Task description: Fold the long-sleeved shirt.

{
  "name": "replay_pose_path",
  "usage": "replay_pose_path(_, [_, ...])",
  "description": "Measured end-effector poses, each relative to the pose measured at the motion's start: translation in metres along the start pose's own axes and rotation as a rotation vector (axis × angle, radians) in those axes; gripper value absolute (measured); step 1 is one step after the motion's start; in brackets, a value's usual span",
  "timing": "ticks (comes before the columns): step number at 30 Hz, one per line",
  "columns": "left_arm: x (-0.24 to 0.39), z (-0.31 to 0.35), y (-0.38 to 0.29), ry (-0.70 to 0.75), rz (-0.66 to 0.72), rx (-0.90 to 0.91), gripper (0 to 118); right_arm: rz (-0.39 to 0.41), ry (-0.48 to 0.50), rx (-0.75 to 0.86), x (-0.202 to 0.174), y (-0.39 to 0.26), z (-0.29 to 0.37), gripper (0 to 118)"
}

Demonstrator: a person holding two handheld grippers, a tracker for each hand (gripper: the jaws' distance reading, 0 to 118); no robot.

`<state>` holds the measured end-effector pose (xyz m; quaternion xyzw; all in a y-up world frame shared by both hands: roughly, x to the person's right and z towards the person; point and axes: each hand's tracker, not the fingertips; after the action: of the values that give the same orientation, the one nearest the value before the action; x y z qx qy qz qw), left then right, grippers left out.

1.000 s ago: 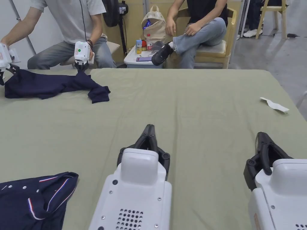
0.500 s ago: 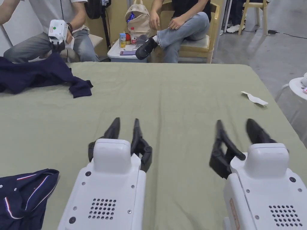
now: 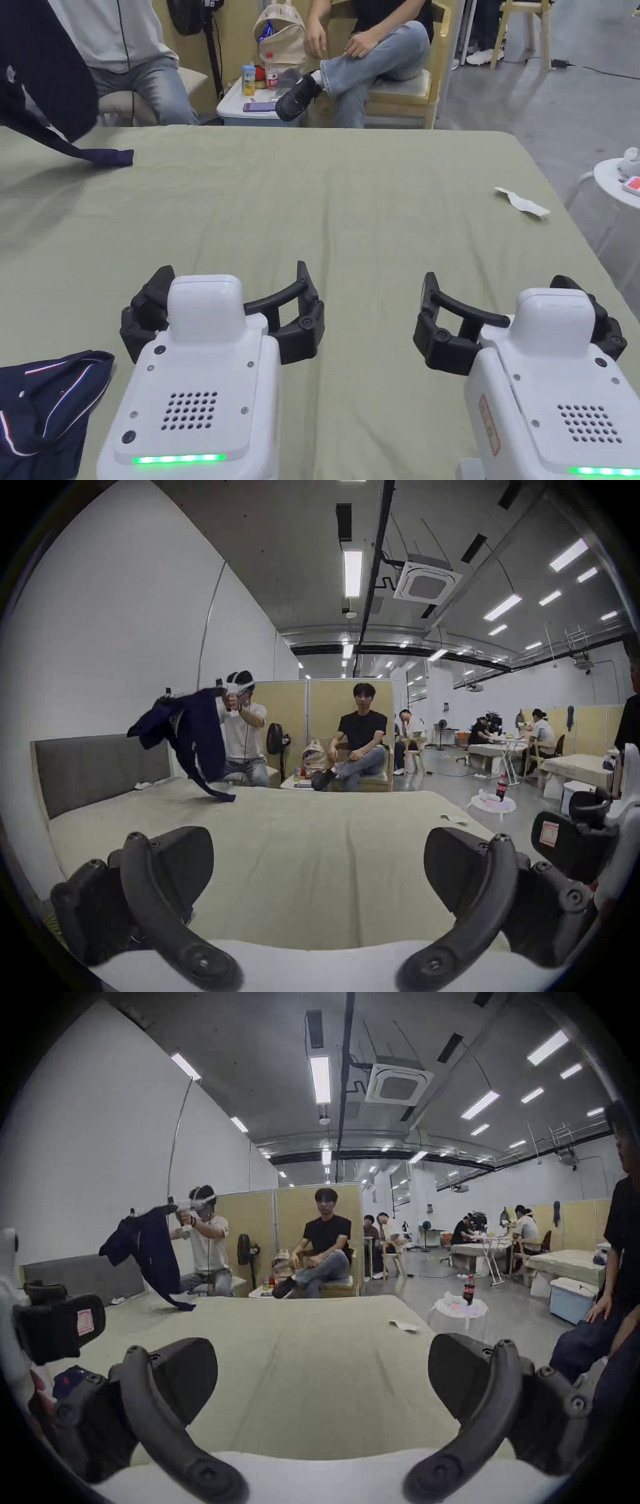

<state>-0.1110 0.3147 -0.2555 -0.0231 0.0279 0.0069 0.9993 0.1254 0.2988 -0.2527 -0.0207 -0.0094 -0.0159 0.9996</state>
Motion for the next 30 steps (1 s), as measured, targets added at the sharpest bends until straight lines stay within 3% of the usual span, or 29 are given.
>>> replay_pose_path(6, [0.001,-0.003,0.004,-0.022,0.004,-0.03,118,0.034,0.014,0.032,-0.005,0.007,0.001,118])
replay_pose_path(16, [0.012,-0.021,0.005,0.11,-0.017,-0.181,118,0.043,-0.003,0.038,-0.006,0.008,0.001,118])
replay_pose_path(26, [0.017,-0.008,0.012,0.008,-0.028,-0.149,118,0.041,-0.002,0.027,-0.006,0.006,0.001,118])
replay_pose_path(30, [0.014,-0.011,0.017,-0.031,0.027,-0.213,118,0.04,-0.002,0.023,-0.005,0.005,0.002,118])
